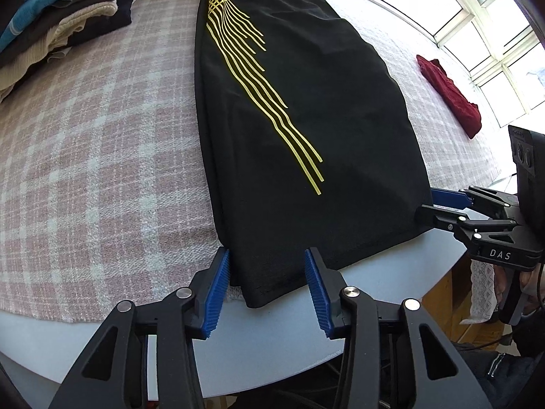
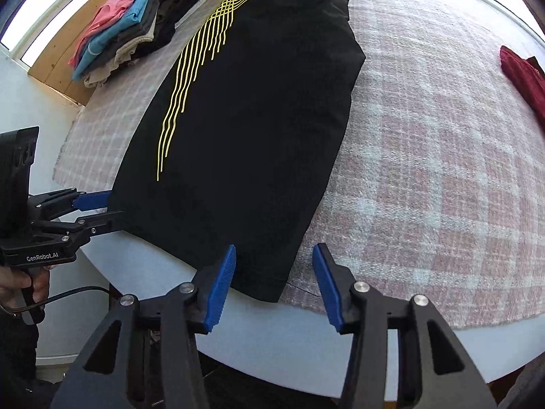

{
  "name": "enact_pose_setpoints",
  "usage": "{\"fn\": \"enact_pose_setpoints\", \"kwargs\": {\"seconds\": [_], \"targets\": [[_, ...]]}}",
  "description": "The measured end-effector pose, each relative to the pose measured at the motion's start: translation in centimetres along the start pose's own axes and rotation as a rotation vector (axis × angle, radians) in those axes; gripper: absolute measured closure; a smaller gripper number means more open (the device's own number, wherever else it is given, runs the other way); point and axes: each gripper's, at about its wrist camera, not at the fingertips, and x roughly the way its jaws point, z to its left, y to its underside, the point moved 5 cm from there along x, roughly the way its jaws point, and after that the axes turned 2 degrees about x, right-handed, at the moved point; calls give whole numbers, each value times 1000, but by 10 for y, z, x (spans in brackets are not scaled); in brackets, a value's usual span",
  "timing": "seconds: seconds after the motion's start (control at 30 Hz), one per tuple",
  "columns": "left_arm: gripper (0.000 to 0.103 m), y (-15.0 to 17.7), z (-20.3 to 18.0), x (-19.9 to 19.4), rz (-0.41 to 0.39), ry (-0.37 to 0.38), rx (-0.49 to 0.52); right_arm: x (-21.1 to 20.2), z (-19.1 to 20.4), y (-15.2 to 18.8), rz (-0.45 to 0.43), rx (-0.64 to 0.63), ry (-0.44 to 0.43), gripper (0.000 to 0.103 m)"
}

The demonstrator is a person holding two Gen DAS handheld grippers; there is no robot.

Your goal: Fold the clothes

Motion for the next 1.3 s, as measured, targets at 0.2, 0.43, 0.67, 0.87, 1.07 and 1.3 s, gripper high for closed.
{"fn": "enact_pose_setpoints", "kwargs": {"seconds": [0.2,0.43,0.67,0.87,1.07,1.3], "targets": [[93,3,8,-1,13,10,7,3,11,2,3,-91,34,80],[98,-2,8,-8,-10,128,-21,6,1,-2,24,-39,-95,95],[98,-28,27,-52,-129,344,-157,-14,-31,-20,21,211,-398,97],[98,-102,21,-95,-256,456,-122,-61,-32,-69,-79,327,-585,98],[98,-213,41,-105,-359,455,-85,-90,-47,-156,-247,413,-607,98],[98,-320,61,-55,-336,387,-75,-62,-84,-279,-304,464,-492,98]]}}
